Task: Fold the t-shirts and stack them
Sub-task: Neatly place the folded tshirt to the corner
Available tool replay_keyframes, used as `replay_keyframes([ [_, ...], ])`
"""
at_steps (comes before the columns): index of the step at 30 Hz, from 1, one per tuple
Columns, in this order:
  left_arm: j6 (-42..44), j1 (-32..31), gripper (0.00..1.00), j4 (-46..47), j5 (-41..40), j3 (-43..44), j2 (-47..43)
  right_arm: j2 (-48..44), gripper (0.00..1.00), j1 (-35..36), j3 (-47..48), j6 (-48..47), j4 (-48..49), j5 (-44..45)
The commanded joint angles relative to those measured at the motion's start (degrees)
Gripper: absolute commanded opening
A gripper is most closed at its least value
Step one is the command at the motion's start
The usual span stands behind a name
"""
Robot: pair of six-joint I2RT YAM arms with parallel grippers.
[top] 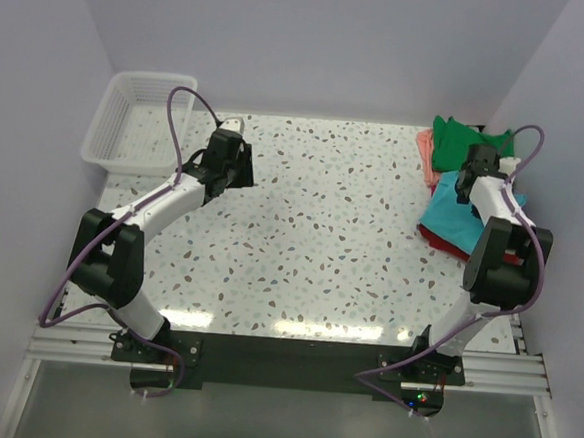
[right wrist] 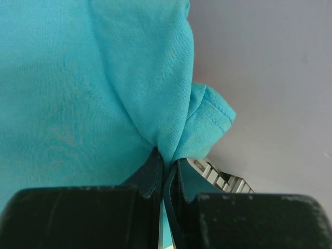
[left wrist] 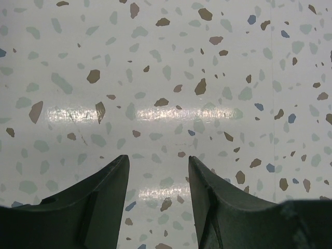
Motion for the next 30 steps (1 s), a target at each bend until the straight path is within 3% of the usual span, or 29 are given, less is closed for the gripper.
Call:
replay_keyframes([
  [1,-0.32,0.49,0.54,2.57,0.83,0.23,-0.33,0.94,0.0,-2.16,2.76,0.45,1.39,4.24],
  [12,-0.23,0.49,0.54,2.66,1.01,0.76,0.28,8.85,0.02,-3.3,7.31,2.9,-2.55,9.42],
  [13,-0.23,0.49,0.54,2.58,1.01,0.76,0.28,9.38,0.25,-3.3,8.02,3.95,-3.52,9.16],
  [14,-0.14,0.49,0.54,2.57,1.01,0.76,0.37,9.73,0.35,-3.3,8.55,4.57,-4.83,9.07],
  [16,-0.05,0.49,0.54,2.49,1.01,0.76,0.28,9.91,0.51,-3.31,9.35,5.28,-5.46,8.63],
  [19,-0.05,0.49,0.54,2.49,1.18,0.58,0.37,8.51,0.64,-3.3,8.91,5.81,-5.11,8.81],
  [30,0.65,0.49,0.6,3.54,2.15,0.58,0.81,-1.68,0.64,0.46,5.05,5.29,-1.07,1.33],
])
